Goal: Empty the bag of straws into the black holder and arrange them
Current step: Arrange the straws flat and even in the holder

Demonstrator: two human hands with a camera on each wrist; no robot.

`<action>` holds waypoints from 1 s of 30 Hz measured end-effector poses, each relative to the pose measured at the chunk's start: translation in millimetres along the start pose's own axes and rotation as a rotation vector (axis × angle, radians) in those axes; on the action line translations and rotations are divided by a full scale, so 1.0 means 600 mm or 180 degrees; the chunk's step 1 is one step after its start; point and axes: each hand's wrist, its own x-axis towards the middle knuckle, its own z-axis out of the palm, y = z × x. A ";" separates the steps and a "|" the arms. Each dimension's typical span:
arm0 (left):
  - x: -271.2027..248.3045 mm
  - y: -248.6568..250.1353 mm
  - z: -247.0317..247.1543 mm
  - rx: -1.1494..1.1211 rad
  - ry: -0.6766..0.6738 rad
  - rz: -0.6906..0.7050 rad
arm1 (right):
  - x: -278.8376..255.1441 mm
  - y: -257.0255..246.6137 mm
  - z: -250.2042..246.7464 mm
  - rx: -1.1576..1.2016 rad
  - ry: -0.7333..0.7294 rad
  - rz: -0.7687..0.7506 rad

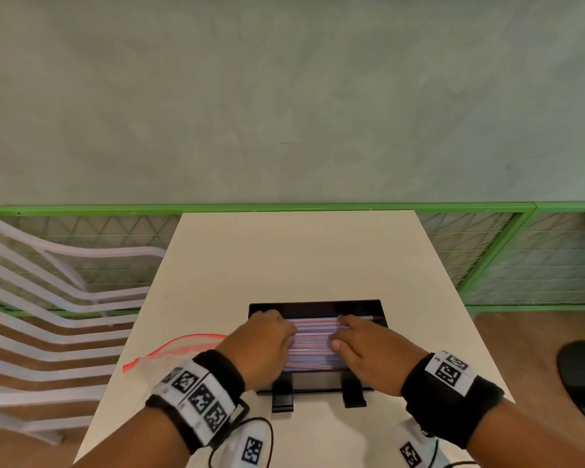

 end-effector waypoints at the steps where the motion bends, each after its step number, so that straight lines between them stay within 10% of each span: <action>1: 0.009 0.003 0.007 0.0098 -0.0176 -0.0105 | 0.002 -0.002 0.000 0.0032 -0.0069 0.0080; 10: 0.036 0.013 0.010 0.0315 -0.0119 -0.0424 | 0.009 -0.009 0.013 0.0100 0.0704 0.0003; 30: -0.028 0.017 0.018 0.0275 -0.0091 0.0410 | -0.015 -0.016 0.029 -0.0236 0.0347 -0.0298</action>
